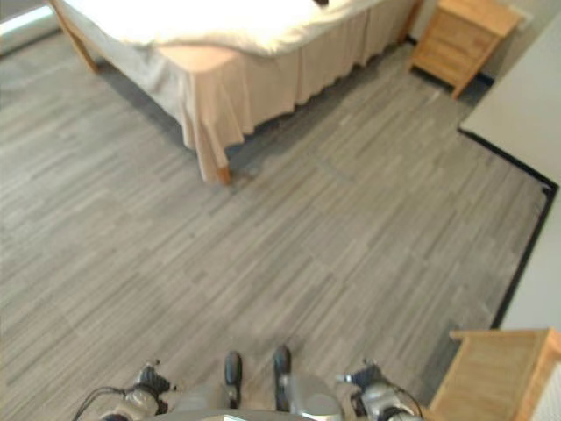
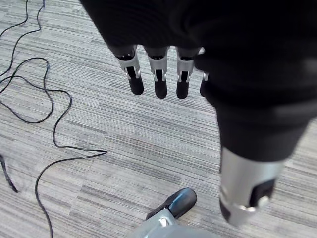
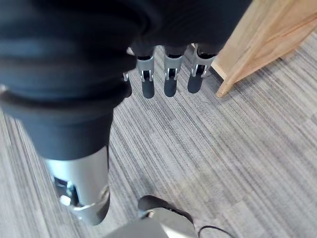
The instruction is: Tidy up the quilt and then pick up the clothes from the bed and put them into the laundry hamper.
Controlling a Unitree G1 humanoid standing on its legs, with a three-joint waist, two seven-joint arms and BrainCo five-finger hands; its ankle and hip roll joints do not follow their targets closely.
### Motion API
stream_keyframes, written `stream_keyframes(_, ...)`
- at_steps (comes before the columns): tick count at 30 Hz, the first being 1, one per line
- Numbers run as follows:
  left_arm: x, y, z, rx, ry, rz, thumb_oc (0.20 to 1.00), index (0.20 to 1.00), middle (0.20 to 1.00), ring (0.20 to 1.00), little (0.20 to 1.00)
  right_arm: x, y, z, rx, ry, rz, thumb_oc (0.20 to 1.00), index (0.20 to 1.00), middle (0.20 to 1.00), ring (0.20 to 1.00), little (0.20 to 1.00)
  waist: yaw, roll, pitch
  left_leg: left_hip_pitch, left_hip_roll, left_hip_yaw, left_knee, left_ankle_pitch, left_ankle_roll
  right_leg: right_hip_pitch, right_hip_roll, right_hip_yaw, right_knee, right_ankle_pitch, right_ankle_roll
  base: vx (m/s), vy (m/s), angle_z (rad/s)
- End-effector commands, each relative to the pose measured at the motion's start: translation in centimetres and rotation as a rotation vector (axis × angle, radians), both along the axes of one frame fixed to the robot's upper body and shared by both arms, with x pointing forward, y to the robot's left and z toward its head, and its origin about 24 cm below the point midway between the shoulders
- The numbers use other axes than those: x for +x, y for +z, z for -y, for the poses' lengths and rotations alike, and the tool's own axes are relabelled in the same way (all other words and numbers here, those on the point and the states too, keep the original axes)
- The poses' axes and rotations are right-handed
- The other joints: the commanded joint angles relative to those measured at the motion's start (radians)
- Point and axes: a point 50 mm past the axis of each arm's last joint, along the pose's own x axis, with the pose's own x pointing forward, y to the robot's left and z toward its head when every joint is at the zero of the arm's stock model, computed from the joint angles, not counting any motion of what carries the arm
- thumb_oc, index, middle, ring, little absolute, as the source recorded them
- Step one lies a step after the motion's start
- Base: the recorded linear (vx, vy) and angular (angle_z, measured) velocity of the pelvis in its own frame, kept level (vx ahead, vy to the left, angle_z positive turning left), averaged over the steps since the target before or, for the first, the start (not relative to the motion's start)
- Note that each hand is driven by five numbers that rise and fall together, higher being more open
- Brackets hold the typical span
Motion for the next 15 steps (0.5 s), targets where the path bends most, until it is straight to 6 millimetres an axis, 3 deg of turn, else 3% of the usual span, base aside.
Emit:
stream_keyframes(1,-1.6,-0.4,-0.5,0.022,0.012,-0.055,1.0,1.0,1.0,1.0,1.0,-0.9,-0.3,0.1,0.035,-0.1,0.015,1.0,1.0,1.0,1.0,1.0,-0.013,0.0,-0.049,0.041,-0.006,-0.06,-0.002,-0.069,-0.011,0.022,-0.083,0.01,-0.069,0.016,0.085,0.54,-0.023,-0.01)
stream_keyframes(2,-1.1,-0.2,-0.7,0.034,-0.012,-0.045,1.0,1.0,1.0,1.0,1.0,-1.2,-0.4,0.0,0.034,-0.09,0.001,1.0,1.0,1.0,1.0,1.0,-0.028,-0.018,-0.049,0.068,-0.021,-0.071,-0.007,-0.097,-0.024,0.011,-0.095,-0.015,-0.23,0.017,0.06,0.53,-0.143,0.22)
stream_keyframes(4,-1.0,-0.2,-0.9,0.044,-0.035,-0.051,1.0,1.0,1.0,1.0,1.0,-1.6,-0.6,-0.2,0.033,-0.071,-0.017,1.0,1.0,1.0,1.0,1.0,-0.055,-0.028,-0.042,0.12,-0.013,-0.099,-0.007,-0.15,-0.054,-0.004,-0.117,-0.046,-0.481,0.074,0.057,0.5,-0.17,0.54)
stream_keyframes(5,-1.0,-0.2,-0.9,0.044,-0.035,-0.051,1.0,1.0,1.0,1.0,1.0,-1.6,-0.6,-0.2,0.033,-0.071,-0.017,1.0,1.0,1.0,1.0,1.0,-0.055,-0.028,-0.042,0.12,-0.013,-0.099,-0.007,-0.15,-0.054,-0.004,-0.117,-0.046,-0.481,0.074,0.057,0.72,-0.252,0.68)
stream_keyframes(6,-1.3,-0.3,-1.1,0.06,-0.06,-0.077,1.0,1.0,1.0,1.0,1.0,-2.5,-0.9,-0.2,0.036,-0.095,-0.048,1.0,1.0,1.0,1.0,1.0,-0.092,-0.026,-0.05,0.193,0.022,-0.11,-0.007,-0.216,-0.085,-0.059,-0.152,-0.041,-0.587,0.134,0.087,0.85,-0.303,0.67)
stream_keyframes(7,-1.9,-0.4,-1.1,0.061,-0.058,-0.09,1.0,1.0,1.0,1.0,1.0,-3.4,-1.1,0.2,0.029,-0.096,-0.073,1.0,1.0,1.0,1.0,1.0,-0.095,-0.028,-0.062,0.235,0.035,-0.113,-0.007,-0.243,-0.091,-0.032,-0.155,-0.049,-0.588,0.157,0.076,1.04,-0.38,0.72)
stream_keyframes(8,-2.1,-0.5,-1.0,0.054,-0.051,-0.092,1.0,1.0,1.0,1.0,1.0,-3.6,-1.2,0.4,0.015,-0.06,-0.089,1.0,1.0,1.0,1.0,1.0,-0.1,-0.019,-0.07,0.25,0.056,-0.116,0.036,-0.23,-0.1,-0.017,-0.143,-0.054,-0.566,0.156,0.063,0.79,-0.35,0.5)
stream_keyframes(9,-2.3,-0.6,-0.8,0.037,-0.017,-0.081,1.0,1.0,1.0,1.0,1.0,-4.0,-1.2,0.7,-0.02,-0.01,-0.12,1.0,1.0,1.0,1.0,1.0,-0.091,-0.007,-0.076,0.189,0.08,-0.089,0.246,-0.156,-0.126,0.059,-0.112,-0.061,-0.58,0.136,0.032,0.54,-0.362,0.71)
stream_keyframes(10,-2.0,-0.4,-0.9,0.02,0.039,-0.049,1.0,1.0,1.0,1.0,1.0,-3.9,-1.1,0.8,-0.045,0.028,-0.125,1.0,1.0,1.0,1.0,1.0,-0.079,-0.022,-0.068,0.097,0.075,-0.108,0.427,-0.063,-0.14,0.101,-0.114,-0.075,-0.594,0.127,0.004,0.65,-0.599,0.32)
stream_keyframes(11,0.2,0.4,-1.0,0.002,0.156,0.082,1.0,1.0,1.0,1.0,1.0,-2.2,-0.5,1.3,-0.092,0.074,-0.09,1.0,1.0,1.0,1.0,1.0,-0.026,-0.067,-0.024,-0.102,0.038,-0.115,0.759,0.013,-0.109,0.206,-0.109,-0.064,-0.629,0.087,-0.054,0.54,-0.495,0.37)
stream_keyframes(13,1.2,0.7,-0.5,-0.015,0.148,0.115,1.0,1.0,1.0,1.0,1.0,-1.2,-0.1,1.7,-0.123,0.109,-0.081,1.0,1.0,1.0,1.0,1.0,0.005,-0.088,-0.018,-0.199,0.018,-0.061,0.738,-0.02,-0.096,0.254,-0.124,-0.04,-0.643,0.061,-0.052,0.54,-0.192,-0.18)
stream_keyframes(14,1.6,0.7,0.1,-0.017,0.097,0.119,1.0,1.0,1.0,1.0,1.0,-0.6,0.2,1.9,-0.143,0.146,-0.064,1.0,1.0,1.0,1.0,1.0,0.033,-0.074,-0.026,-0.237,0.013,-0.016,0.568,-0.04,-0.092,0.296,-0.113,-0.019,-0.656,0.036,-0.037,0.52,0.075,-0.6)
stream_keyframes(15,1.8,0.7,0.3,-0.017,0.076,0.122,1.0,1.0,1.0,1.0,1.0,-0.4,0.3,2.0,-0.153,0.159,-0.056,1.0,1.0,1.0,1.0,1.0,0.044,-0.07,-0.036,-0.235,-0.005,0.011,0.442,-0.028,-0.083,0.308,-0.113,-0.012,-0.656,0.028,-0.027,0.72,0.198,-0.86)
